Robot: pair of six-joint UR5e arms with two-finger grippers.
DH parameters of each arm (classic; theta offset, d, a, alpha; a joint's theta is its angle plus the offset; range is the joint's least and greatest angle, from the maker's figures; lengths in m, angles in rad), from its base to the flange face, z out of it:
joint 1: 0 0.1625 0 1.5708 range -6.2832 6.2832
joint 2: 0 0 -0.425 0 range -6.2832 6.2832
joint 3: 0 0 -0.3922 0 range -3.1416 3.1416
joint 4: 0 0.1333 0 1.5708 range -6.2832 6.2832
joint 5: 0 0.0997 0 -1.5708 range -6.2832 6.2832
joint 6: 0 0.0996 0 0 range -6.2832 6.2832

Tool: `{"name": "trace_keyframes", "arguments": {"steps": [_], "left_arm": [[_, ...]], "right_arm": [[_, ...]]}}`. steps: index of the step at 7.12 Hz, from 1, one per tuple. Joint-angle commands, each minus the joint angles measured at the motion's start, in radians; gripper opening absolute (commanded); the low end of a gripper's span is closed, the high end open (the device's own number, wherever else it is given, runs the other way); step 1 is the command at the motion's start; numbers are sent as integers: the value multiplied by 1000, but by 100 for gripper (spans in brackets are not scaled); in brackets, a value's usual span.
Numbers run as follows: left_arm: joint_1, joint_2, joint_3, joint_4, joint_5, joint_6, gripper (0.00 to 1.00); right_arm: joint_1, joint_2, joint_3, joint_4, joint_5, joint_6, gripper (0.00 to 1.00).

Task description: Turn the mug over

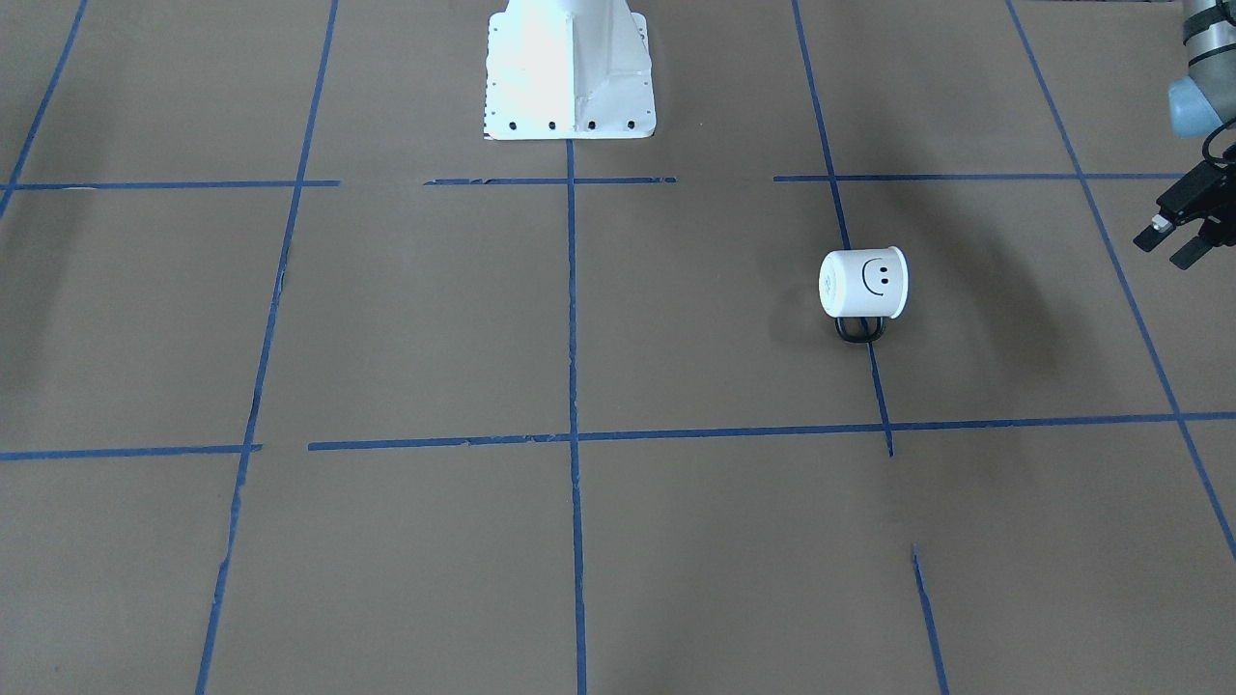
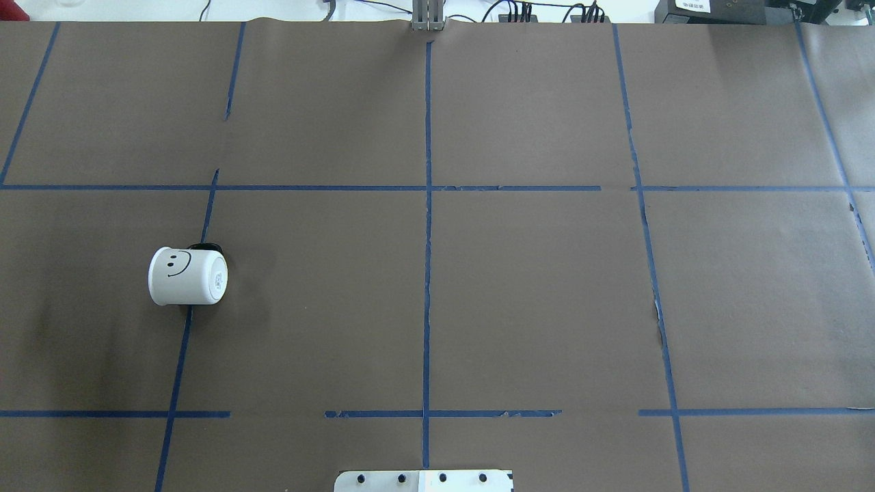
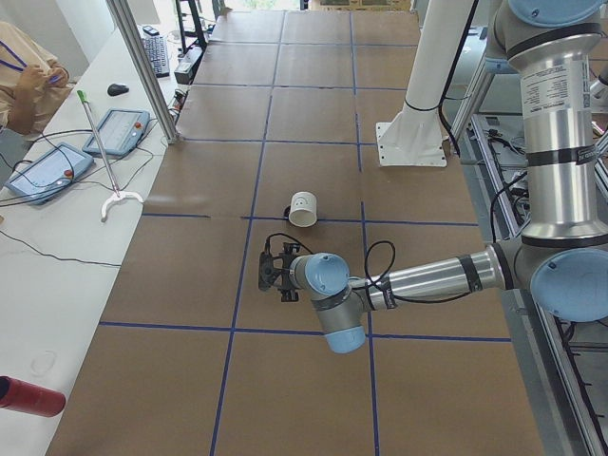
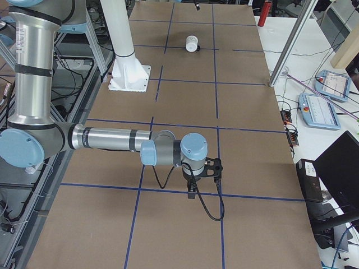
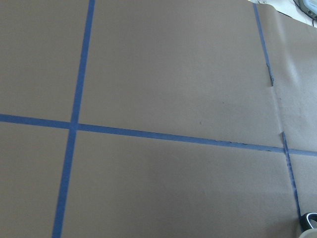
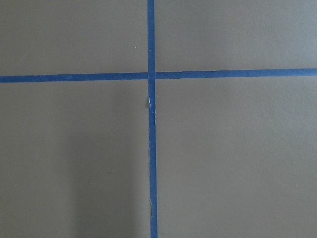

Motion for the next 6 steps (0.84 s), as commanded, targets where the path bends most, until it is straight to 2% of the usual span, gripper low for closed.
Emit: {"name": "trace_keyframes", "arguments": {"steps": [1,2,3,4,5,6], "left_arm": [[59,-9,11,-162,41,-164,100],[127,-19,20,-256,131,-274,100],[190,-73,27,-269,201,-366,100],[221,-94,48,-310,238,-402,100],[228,-97,124,-468,238,-408,99],[242,-130,146,-511,247,-469,99]], "right_arm": [[0,0,0,0,0,0,100],[0,0,0,0,0,0,100],[0,0,0,0,0,0,100],[0,0,0,0,0,0,100],[0,0,0,0,0,2,100],[0,0,0,0,0,0,100]]}}
